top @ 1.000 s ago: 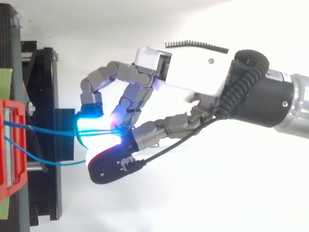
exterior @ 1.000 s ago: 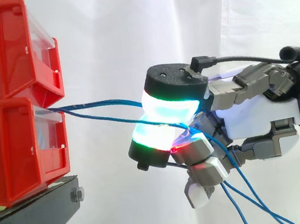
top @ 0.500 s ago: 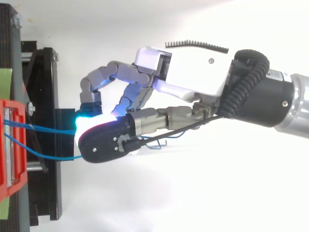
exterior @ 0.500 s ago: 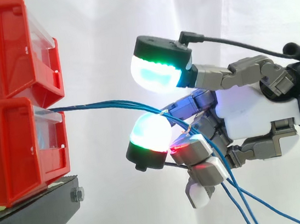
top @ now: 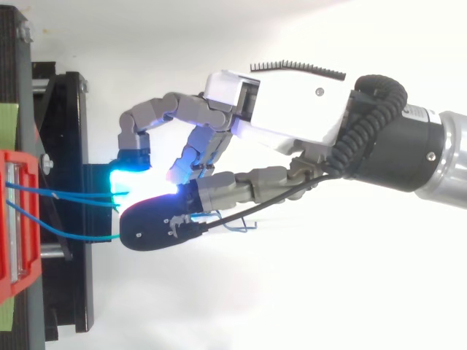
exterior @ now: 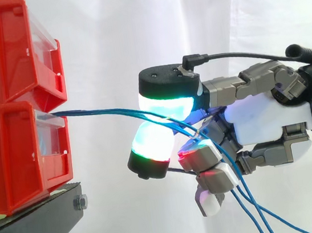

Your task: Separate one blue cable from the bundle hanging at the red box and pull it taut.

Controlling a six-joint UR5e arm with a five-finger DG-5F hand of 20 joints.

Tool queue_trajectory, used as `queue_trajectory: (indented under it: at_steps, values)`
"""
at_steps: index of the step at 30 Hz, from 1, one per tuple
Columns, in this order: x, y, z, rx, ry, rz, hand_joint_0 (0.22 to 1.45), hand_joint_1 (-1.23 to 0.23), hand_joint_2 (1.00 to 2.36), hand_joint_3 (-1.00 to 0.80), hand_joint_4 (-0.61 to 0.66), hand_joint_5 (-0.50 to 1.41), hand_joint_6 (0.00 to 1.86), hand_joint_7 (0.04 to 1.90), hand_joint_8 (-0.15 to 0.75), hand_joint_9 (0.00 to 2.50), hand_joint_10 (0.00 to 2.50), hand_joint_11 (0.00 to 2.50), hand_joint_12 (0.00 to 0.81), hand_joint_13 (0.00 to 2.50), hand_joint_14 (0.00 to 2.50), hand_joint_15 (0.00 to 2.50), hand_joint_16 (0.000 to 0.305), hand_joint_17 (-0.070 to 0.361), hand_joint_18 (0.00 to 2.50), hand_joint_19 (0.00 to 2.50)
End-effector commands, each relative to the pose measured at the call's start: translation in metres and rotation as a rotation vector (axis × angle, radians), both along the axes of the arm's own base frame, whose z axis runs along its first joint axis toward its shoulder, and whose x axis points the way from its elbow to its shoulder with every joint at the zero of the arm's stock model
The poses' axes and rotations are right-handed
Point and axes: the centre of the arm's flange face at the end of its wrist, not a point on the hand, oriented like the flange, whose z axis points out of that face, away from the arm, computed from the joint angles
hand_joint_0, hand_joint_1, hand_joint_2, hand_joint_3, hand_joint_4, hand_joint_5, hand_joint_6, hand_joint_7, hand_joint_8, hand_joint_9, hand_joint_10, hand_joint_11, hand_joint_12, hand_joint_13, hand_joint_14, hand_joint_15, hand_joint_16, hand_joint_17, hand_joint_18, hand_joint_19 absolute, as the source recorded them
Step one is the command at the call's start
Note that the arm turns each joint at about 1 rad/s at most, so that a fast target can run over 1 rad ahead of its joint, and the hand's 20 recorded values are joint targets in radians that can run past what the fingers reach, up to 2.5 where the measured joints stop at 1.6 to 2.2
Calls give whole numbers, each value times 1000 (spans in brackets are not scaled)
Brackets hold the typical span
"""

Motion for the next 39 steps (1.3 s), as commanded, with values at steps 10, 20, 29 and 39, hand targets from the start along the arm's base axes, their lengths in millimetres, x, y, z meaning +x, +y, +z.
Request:
queue_trajectory:
  at_steps: [10, 20, 29, 39]
  values:
    - [0, 1, 0, 0, -2, -2, 672, -780, 1023, -157, 185, -186, 794, 1087, 357, 1178, 23, 1212, 424, 1213, 27, 872, 49, 110, 992, 596]
    - [-2, 6, -1, 39, 10, -1, 748, -900, 1017, -288, 170, -205, 849, 1076, 355, 1151, 22, 1246, 414, 1189, 28, 859, 48, 108, 968, 562]
    - [-5, 5, -3, 45, 36, -2, 870, -866, 1000, -500, 156, -206, 876, 1166, 348, 1161, 23, 1255, 405, 1168, 28, 857, 46, 104, 905, 596]
    - [-5, 4, -1, 42, 47, 2, 837, -870, 1000, -500, 250, -196, 871, 1169, 353, 1199, 24, 1266, 406, 1188, 28, 851, 45, 102, 958, 545]
